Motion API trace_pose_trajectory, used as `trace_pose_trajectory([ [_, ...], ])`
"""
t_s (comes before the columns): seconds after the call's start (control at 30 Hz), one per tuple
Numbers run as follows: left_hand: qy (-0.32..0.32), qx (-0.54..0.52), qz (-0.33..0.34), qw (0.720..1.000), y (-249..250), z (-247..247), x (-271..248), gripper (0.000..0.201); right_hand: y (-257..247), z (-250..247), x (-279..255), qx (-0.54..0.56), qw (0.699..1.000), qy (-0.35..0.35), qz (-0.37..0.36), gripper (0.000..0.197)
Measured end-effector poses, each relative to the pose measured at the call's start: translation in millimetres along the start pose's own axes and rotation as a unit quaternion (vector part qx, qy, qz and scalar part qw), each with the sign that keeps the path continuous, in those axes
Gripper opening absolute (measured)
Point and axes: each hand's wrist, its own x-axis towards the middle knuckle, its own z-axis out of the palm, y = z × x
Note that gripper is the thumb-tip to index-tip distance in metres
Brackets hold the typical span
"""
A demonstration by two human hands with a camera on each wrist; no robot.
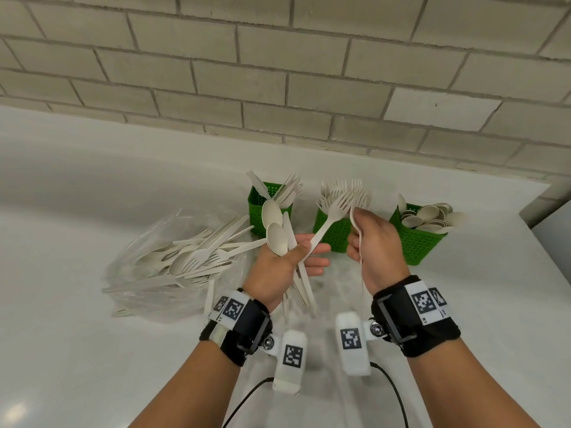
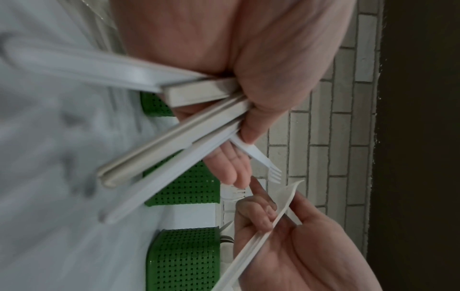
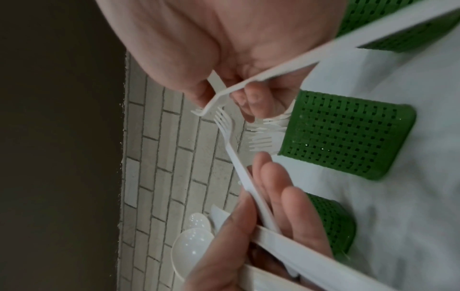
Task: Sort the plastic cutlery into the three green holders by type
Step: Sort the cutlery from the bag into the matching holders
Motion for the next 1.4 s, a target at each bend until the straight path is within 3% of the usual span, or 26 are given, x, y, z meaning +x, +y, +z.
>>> trace_pose_trajectory([
  [0.27, -0.013, -0.002, 0.000, 1.000, -4.7, 5.0, -3.4, 0.017, 18.6, 6.6, 6.0, -0.031, 0.994, 0.077, -0.068, 0.036],
  [0.6, -0.027, -0.003, -0.006, 1.000, -5.3, 2.9, -4.3, 0.019, 15.4, -8.1, 11.5, -0.075, 0.990, 0.031, -0.112, 0.017],
  [0.73, -0.040, 0.018, -0.022, 0.999, -4.1, 2.7, -3.7, 0.021, 10.5, -10.3, 12.4, -0.064, 0.993, -0.008, -0.101, 0.018],
  [0.87, -0.028, 0.028, -0.047, 0.998, -5.9, 0.4, -2.9, 0.018, -4.8, -13.7, 17.8, 0.004, 0.991, 0.050, -0.122, 0.018],
  [1.07, -0.020, -0.016, -0.075, 0.997, -5.8, -2.9, -2.2, 0.021, -40.1, -33.3, 28.1, -0.089, 0.946, 0.120, -0.289, 0.023],
  [1.13, -0.026, -0.037, -0.079, 0.996, -3.1, -2.7, -1.6, 0.022, -44.8, -38.4, 32.1, -0.137, 0.923, 0.129, -0.335, 0.017],
  [1.2, -0.035, -0.051, -0.078, 0.995, -0.2, -2.3, -1.5, 0.022, -42.2, -41.8, 37.4, -0.178, 0.907, 0.129, -0.359, 0.008],
  [1.4, -0.059, -0.064, -0.076, 0.993, 5.2, 0.5, -4.3, 0.022, -21.7, -41.6, 51.8, -0.298, 0.861, 0.108, -0.399, 0.018],
])
